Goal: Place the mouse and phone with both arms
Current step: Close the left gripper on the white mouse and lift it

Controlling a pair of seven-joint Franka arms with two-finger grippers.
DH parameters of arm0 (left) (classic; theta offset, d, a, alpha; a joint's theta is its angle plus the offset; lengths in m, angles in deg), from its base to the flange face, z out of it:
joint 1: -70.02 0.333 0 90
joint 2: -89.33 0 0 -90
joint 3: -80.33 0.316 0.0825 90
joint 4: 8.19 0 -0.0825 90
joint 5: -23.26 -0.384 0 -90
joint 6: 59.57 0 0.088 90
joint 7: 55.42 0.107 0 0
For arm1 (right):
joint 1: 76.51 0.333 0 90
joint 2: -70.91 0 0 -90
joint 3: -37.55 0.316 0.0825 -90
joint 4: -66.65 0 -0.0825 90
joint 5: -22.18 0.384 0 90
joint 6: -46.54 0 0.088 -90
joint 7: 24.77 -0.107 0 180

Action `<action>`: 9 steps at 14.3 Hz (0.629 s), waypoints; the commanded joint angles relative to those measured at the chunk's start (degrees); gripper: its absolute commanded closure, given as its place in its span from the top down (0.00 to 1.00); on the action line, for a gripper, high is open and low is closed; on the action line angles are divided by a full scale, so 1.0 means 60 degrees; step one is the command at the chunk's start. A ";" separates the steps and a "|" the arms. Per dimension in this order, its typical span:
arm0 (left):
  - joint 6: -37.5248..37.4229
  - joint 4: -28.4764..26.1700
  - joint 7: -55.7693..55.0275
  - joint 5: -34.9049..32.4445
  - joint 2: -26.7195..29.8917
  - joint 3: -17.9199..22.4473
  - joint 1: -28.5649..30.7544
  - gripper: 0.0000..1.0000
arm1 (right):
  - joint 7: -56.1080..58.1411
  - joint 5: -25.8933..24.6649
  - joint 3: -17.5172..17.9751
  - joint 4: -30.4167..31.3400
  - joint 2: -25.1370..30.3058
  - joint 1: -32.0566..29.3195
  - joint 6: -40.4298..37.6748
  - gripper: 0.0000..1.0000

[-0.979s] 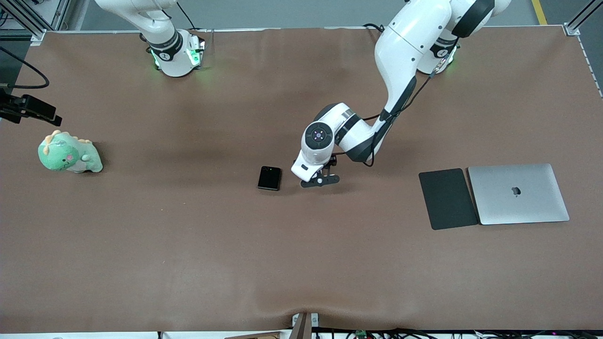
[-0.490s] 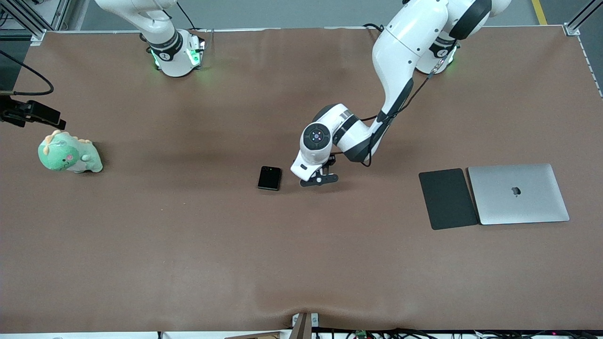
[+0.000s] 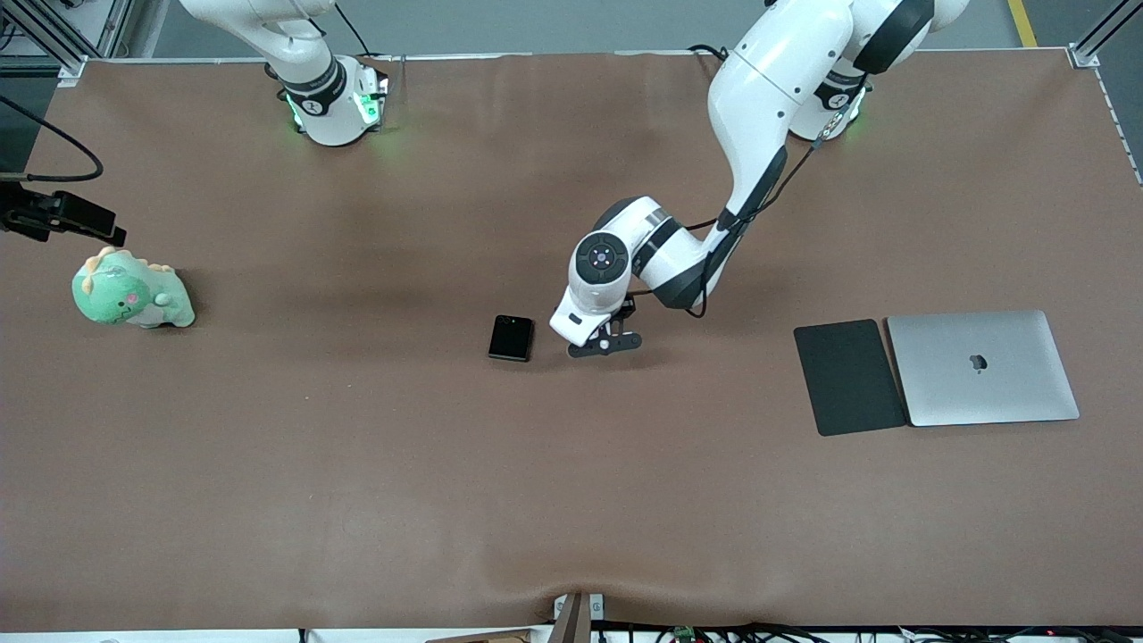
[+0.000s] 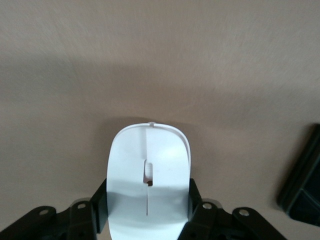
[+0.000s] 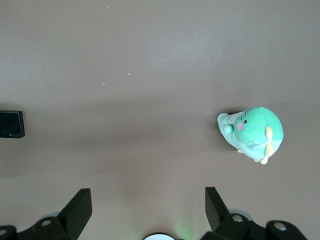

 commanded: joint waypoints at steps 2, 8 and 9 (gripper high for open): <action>-0.0928 -0.0126 0.0267 -0.0312 0.1071 0.0020 0.0455 0.42 | 0.0039 0.0139 0.0057 -0.0110 -0.0286 0.0162 -0.0100 1.00; -0.2188 -0.0155 0.1206 -0.0312 0.2332 -0.0009 0.1377 0.43 | 0.0009 0.0153 0.0057 -0.0139 -0.0418 0.0952 0.0002 1.00; -0.2393 -0.0155 0.1498 -0.0312 0.2522 -0.0024 0.1640 0.43 | 0.0053 0.0313 0.0057 -0.0154 -0.0651 0.1127 -0.0041 1.00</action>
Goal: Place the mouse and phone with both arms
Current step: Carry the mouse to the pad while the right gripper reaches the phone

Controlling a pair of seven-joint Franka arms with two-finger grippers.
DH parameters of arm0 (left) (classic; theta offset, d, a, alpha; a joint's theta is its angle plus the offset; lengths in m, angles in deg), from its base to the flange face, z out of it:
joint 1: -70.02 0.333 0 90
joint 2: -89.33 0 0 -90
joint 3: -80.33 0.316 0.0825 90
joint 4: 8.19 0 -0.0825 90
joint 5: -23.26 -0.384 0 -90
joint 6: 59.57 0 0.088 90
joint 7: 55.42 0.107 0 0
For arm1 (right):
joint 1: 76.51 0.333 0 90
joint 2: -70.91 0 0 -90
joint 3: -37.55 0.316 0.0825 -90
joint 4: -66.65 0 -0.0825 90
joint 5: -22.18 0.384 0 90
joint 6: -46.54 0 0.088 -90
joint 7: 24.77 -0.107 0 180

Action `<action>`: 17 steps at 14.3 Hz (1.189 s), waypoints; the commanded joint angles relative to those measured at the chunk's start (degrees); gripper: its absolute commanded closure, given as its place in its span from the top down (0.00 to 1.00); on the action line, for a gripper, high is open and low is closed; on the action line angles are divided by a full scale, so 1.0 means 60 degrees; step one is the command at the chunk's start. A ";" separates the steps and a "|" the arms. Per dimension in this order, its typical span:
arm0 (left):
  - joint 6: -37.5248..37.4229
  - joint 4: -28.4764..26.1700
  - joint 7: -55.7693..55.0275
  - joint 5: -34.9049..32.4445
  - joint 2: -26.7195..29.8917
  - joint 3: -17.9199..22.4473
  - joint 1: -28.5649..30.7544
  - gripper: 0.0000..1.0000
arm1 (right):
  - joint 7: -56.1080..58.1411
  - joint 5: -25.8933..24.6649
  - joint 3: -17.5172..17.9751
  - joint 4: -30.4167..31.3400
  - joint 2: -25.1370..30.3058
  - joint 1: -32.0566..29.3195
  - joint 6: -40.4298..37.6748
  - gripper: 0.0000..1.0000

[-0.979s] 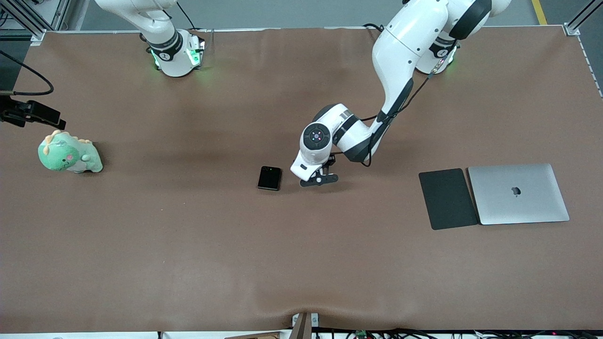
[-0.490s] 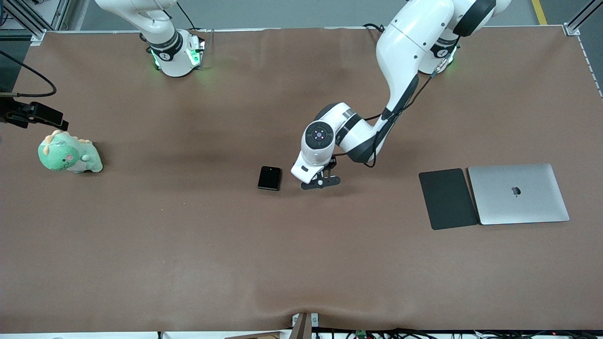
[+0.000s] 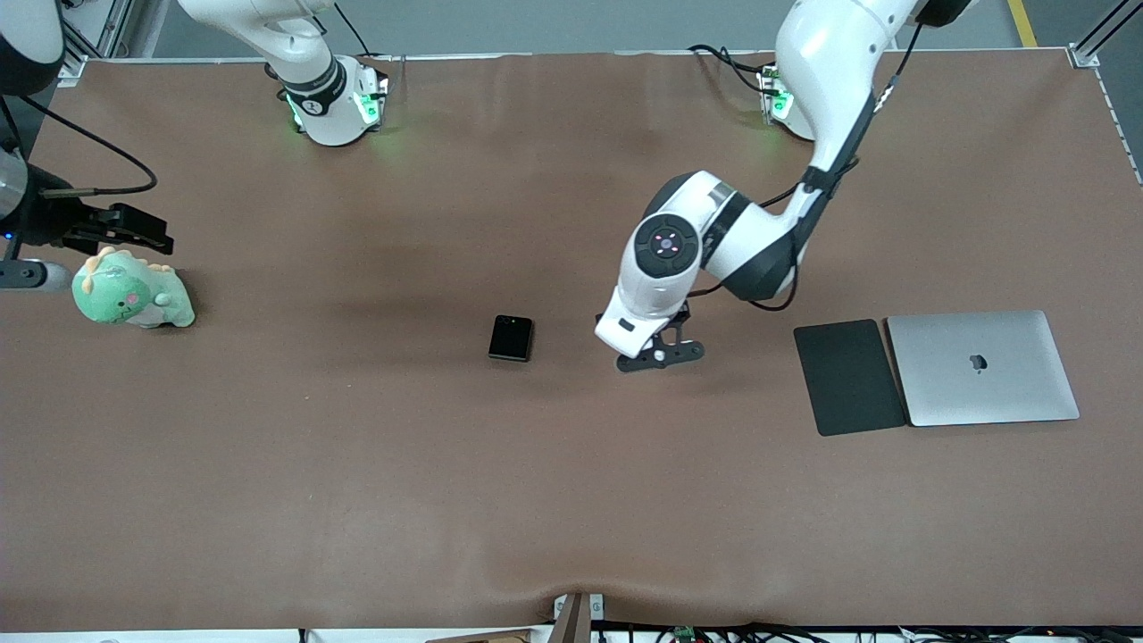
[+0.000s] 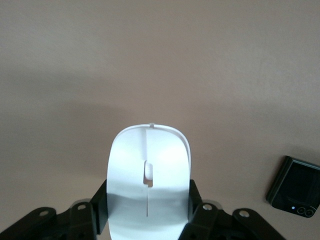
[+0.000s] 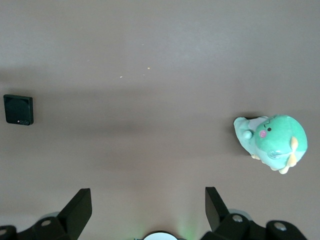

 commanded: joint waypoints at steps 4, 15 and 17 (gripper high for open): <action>-0.0893 -0.0274 0.2003 -0.0174 0.0965 -0.0152 0.1441 0.43 | -0.0001 0.0452 -0.0050 -0.0195 -0.0598 0.0711 0.0016 1.00; -0.1232 -0.1460 0.4907 -0.0203 0.1553 -0.0152 0.4414 0.42 | -0.0001 0.1432 -0.0035 -0.0195 -0.1622 0.1048 0.0527 1.00; -0.0926 -0.1606 0.4951 -0.0218 0.1494 -0.0151 0.4839 0.42 | -0.0015 0.1551 -0.0035 -0.0180 -0.1944 0.1311 0.0937 1.00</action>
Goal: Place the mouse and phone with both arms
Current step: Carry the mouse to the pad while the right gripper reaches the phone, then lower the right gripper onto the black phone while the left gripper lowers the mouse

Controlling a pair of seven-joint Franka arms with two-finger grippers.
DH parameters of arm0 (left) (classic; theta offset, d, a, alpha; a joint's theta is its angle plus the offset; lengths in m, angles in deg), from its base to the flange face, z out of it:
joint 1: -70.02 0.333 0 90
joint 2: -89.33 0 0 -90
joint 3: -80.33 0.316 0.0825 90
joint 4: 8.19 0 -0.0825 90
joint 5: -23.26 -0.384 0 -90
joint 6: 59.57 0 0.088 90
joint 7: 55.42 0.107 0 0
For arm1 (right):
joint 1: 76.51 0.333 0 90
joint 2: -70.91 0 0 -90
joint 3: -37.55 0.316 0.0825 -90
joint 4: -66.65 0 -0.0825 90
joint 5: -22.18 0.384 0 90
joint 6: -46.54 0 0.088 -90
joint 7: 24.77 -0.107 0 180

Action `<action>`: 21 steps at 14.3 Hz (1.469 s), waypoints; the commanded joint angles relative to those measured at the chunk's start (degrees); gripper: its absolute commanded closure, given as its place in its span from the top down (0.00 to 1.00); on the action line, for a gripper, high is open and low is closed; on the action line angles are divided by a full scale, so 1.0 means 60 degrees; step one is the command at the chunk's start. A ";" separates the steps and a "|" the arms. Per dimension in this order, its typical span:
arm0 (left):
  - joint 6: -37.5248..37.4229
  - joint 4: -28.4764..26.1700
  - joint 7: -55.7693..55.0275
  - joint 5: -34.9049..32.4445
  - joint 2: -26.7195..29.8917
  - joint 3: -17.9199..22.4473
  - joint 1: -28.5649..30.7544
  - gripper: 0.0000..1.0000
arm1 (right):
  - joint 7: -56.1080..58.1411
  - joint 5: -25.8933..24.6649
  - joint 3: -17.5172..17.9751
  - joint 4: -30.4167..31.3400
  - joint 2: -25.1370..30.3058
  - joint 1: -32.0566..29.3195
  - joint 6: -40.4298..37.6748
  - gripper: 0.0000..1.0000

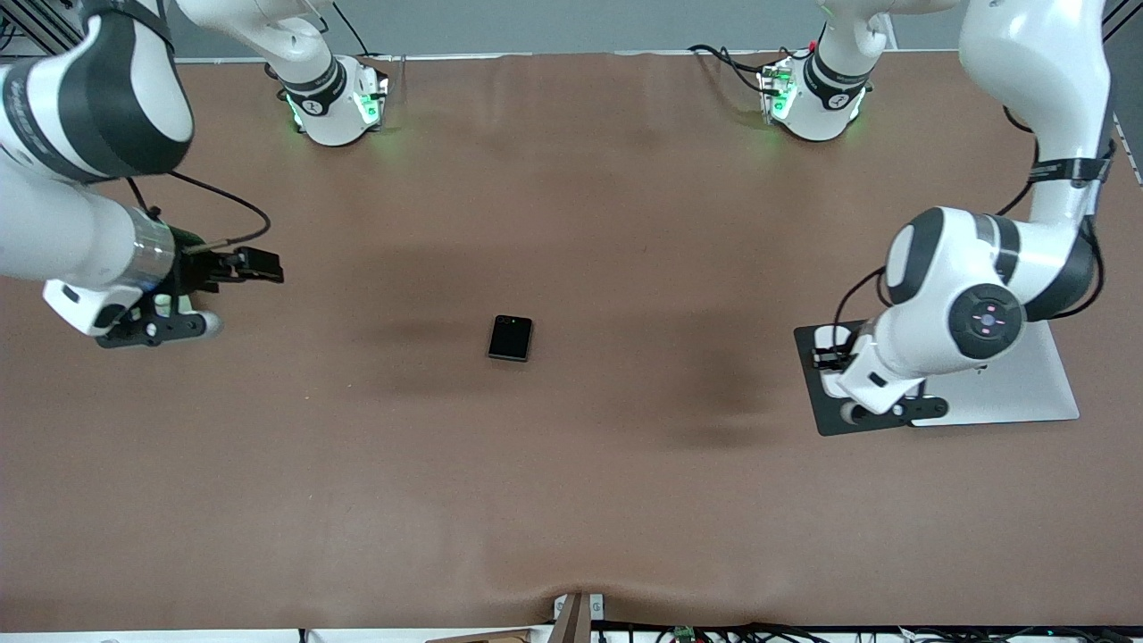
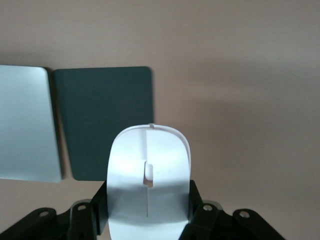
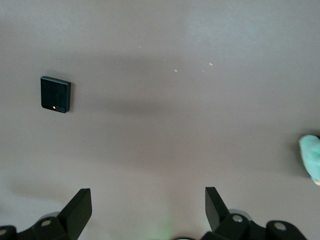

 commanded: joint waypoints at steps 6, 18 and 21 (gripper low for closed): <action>0.2612 -0.1911 0.0026 -0.0906 0.0149 -0.0105 0.0829 0.41 | -0.0380 0.0209 -0.0070 -0.0164 -0.1098 0.0999 0.0882 1.00; 0.4491 -0.2235 0.0993 -0.1217 -0.1111 -0.0134 0.1461 0.42 | -0.2019 0.0675 -0.0070 -0.0120 -0.2798 0.2728 0.2567 1.00; 0.4623 -0.2264 0.1285 -0.1217 -0.1258 -0.0134 0.1461 0.44 | -0.2065 0.1000 -0.0070 -0.0105 -0.3324 0.3035 0.3312 1.00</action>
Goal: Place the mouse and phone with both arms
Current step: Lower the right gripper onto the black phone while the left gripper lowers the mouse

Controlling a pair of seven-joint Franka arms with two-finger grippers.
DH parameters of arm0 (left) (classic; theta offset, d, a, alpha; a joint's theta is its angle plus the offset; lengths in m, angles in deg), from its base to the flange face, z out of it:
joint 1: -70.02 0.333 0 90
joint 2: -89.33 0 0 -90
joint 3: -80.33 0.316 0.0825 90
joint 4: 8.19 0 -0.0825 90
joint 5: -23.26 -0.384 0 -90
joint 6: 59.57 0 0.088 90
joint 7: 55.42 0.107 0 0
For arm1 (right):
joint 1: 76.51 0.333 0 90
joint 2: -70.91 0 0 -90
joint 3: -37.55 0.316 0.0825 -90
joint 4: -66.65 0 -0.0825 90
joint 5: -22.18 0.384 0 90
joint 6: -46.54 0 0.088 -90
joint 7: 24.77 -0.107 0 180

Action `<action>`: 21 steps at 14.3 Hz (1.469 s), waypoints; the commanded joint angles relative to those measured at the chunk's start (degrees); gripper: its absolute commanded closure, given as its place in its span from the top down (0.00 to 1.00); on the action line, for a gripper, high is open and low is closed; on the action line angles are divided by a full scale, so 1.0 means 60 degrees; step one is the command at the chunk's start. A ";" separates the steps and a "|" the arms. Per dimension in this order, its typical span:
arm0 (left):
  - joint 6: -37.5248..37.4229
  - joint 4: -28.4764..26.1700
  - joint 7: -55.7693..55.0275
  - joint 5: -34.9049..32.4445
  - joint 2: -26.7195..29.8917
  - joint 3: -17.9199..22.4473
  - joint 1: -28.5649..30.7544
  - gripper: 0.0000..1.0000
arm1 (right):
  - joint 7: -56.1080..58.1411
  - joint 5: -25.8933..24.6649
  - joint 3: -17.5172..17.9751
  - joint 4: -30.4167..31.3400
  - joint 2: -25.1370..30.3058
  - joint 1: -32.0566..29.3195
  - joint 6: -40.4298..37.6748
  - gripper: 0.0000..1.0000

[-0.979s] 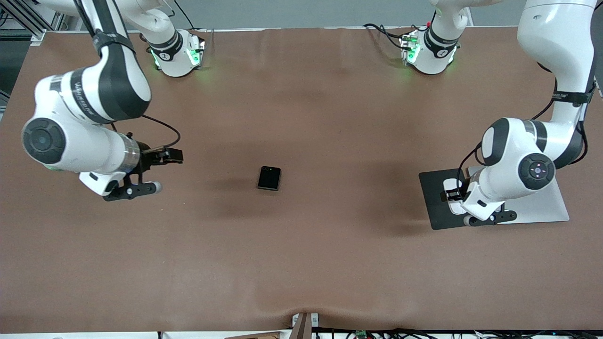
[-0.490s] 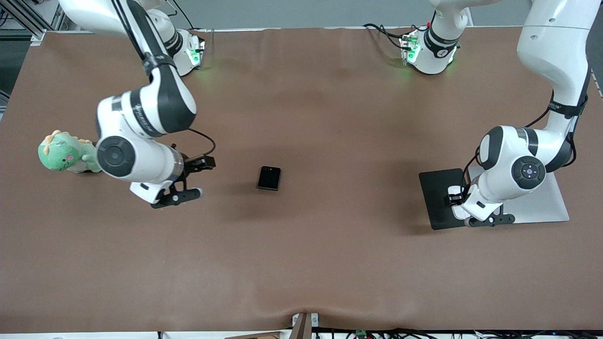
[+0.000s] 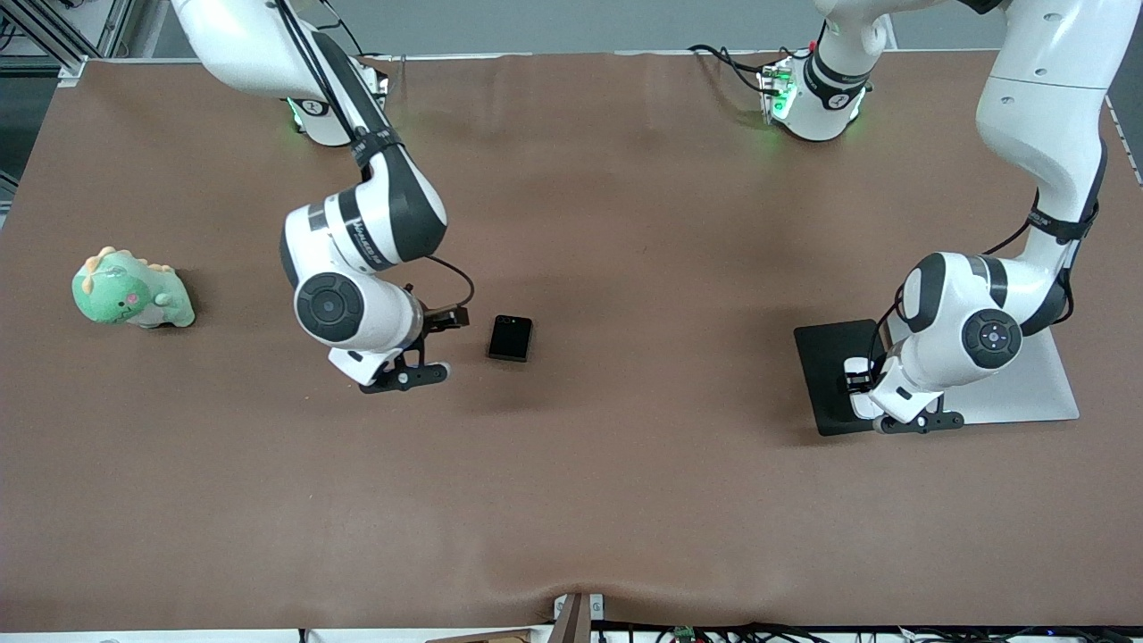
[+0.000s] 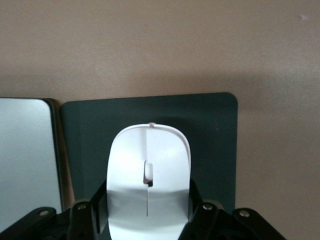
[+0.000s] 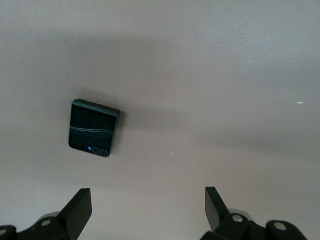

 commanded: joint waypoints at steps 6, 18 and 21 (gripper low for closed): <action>0.0515 -0.0212 0.0405 -0.0227 -0.0273 -0.0082 0.0211 0.47 | -0.1441 0.0322 -0.0092 -0.0135 -0.1176 0.0872 0.1557 1.00; 0.0544 -0.0388 0.0420 -0.0227 -0.0287 -0.0111 0.0152 0.50 | -0.2248 0.1684 0.0201 -0.0135 -0.2114 0.1194 0.2554 1.00; 0.0544 -0.0388 0.0420 -0.0227 -0.0288 -0.0111 0.0152 0.59 | -0.2291 0.1670 0.0186 -0.0106 -0.2275 0.1341 0.2845 1.00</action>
